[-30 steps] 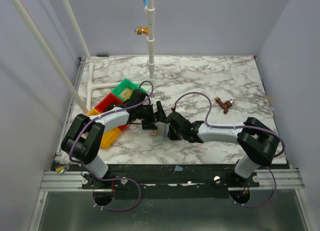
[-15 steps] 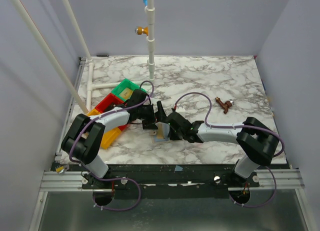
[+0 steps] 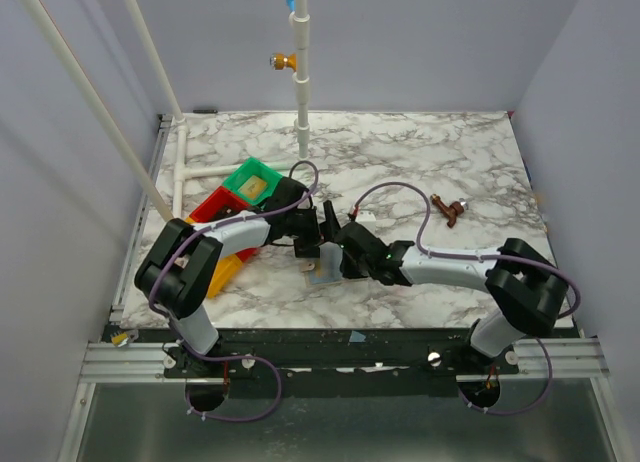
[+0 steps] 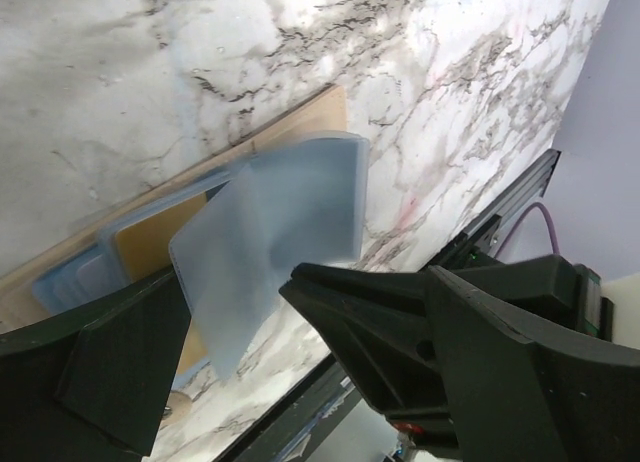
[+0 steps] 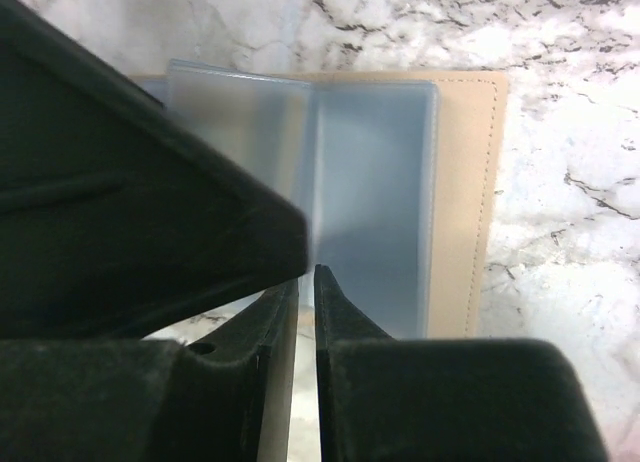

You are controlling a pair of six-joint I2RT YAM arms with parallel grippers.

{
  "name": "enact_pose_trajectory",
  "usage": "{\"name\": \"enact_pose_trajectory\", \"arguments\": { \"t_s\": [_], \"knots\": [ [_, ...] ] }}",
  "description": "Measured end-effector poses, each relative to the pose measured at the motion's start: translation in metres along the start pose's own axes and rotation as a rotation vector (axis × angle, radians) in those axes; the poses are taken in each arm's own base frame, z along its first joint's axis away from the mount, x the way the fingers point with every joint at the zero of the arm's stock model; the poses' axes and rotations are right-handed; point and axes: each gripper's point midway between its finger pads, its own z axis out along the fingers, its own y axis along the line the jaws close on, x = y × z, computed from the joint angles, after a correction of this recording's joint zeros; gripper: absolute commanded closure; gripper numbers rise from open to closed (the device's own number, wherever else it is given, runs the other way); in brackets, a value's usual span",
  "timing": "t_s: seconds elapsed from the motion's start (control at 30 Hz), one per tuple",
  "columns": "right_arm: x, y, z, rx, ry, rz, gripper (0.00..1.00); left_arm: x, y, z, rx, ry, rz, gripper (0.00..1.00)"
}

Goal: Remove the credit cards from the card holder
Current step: Remove the credit card from the card holder.

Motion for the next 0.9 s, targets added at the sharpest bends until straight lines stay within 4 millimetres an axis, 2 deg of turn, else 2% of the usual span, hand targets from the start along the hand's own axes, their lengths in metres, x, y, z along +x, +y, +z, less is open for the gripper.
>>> {"name": "enact_pose_trajectory", "arguments": {
  "t_s": [0.2,0.47,0.57,0.73,0.9],
  "knots": [
    [-0.018,0.008,-0.016,-0.039,-0.057,0.019,0.84,-0.001,-0.014,0.002,0.031,-0.001,0.001,0.02],
    [-0.022,0.005,-0.021,-0.033,-0.076,0.022,0.76,-0.002,-0.020,0.002,0.051,0.003,-0.011,0.01],
    [-0.030,0.006,-0.032,-0.048,-0.106,0.030,0.74,0.001,-0.029,0.005,0.074,0.022,-0.005,0.01],
    [-0.051,0.013,-0.061,-0.112,-0.186,0.053,0.74,0.006,-0.049,0.010,0.114,0.050,0.023,0.02],
    [-0.056,0.013,-0.070,-0.130,-0.209,0.059,0.75,0.006,-0.061,0.016,0.129,0.063,0.039,0.02]
  ]
}}
